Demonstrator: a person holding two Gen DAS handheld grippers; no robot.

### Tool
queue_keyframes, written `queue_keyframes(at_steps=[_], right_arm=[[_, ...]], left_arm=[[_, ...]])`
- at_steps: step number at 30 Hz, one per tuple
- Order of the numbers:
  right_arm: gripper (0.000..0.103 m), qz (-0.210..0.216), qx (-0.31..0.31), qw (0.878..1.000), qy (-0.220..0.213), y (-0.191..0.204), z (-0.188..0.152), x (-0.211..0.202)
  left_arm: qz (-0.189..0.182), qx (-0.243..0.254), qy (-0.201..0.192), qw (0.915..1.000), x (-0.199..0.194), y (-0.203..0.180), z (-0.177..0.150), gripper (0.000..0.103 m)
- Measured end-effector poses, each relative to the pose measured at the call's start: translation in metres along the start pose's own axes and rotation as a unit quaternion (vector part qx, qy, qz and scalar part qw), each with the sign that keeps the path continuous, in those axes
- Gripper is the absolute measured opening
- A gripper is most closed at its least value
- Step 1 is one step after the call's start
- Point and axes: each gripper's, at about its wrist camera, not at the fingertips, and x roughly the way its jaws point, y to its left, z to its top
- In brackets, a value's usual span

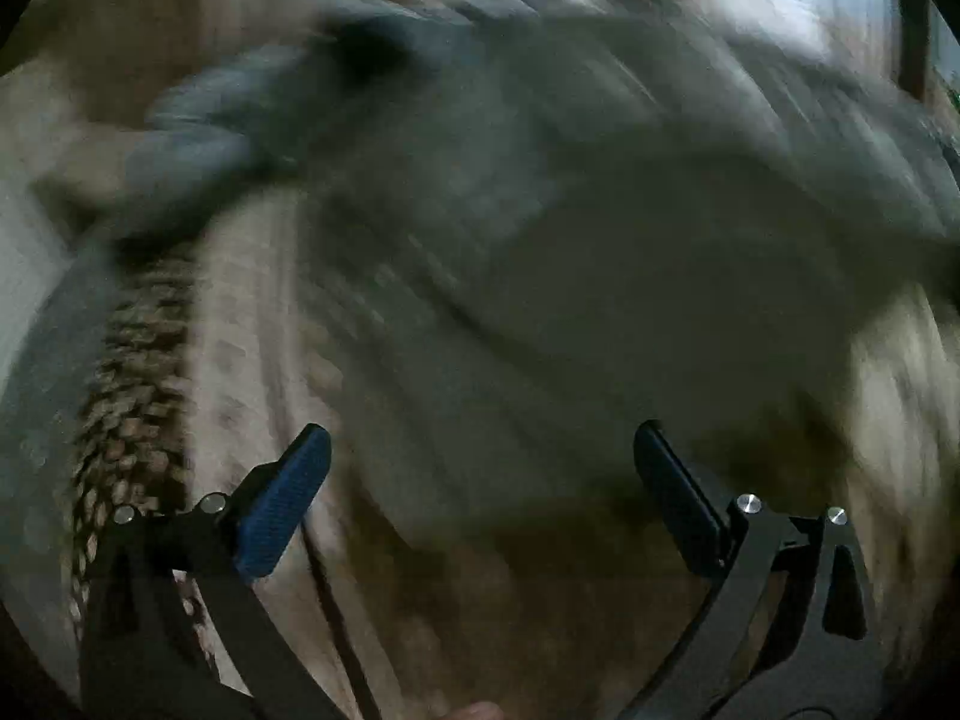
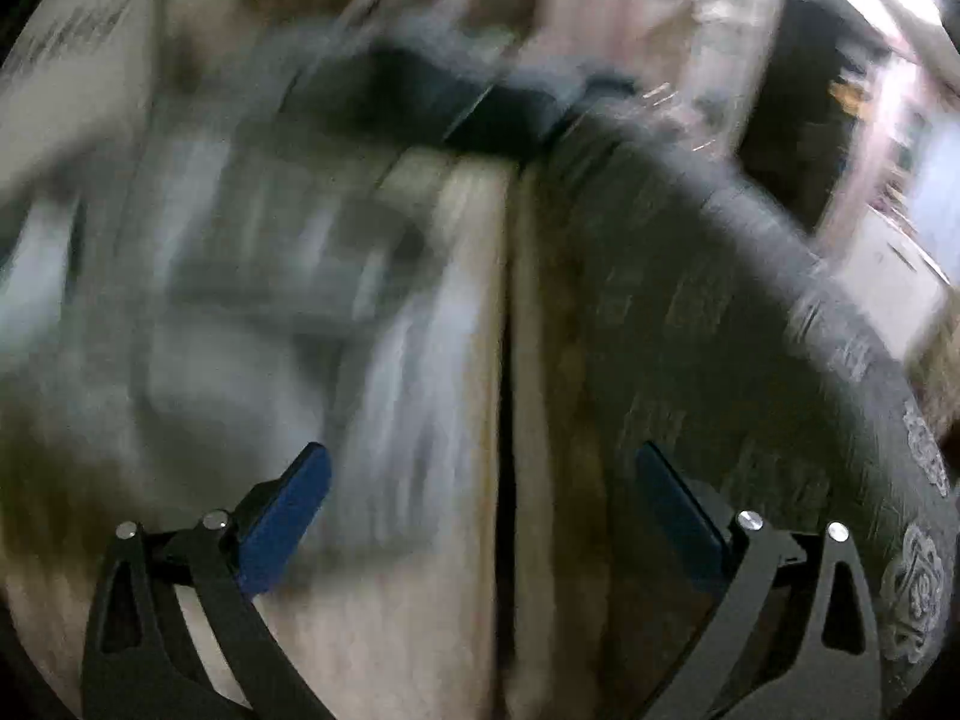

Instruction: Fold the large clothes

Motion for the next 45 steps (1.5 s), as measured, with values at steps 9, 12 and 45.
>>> queue_keyframes(at_steps=[9, 12, 45], right_arm=[[0.101, 0.107, -0.037, 0.992, 0.048, 0.079, 0.014, 0.05], [0.101, 0.089, 0.023, 0.996, 0.023, 0.072, 0.04, 0.068], [0.101, 0.087, 0.207, 0.971, -0.076, -0.051, 0.146, 0.153]], left_arm=[[-0.057, -0.036, 0.047, 0.9966, 0.044, -0.04, 0.018, 0.098], [-0.054, -0.109, 0.035, 0.9919, 0.057, -0.024, 0.041, 0.098], [0.092, -0.28, -0.082, 0.9519, 0.111, 0.126, 0.114, 0.1]])
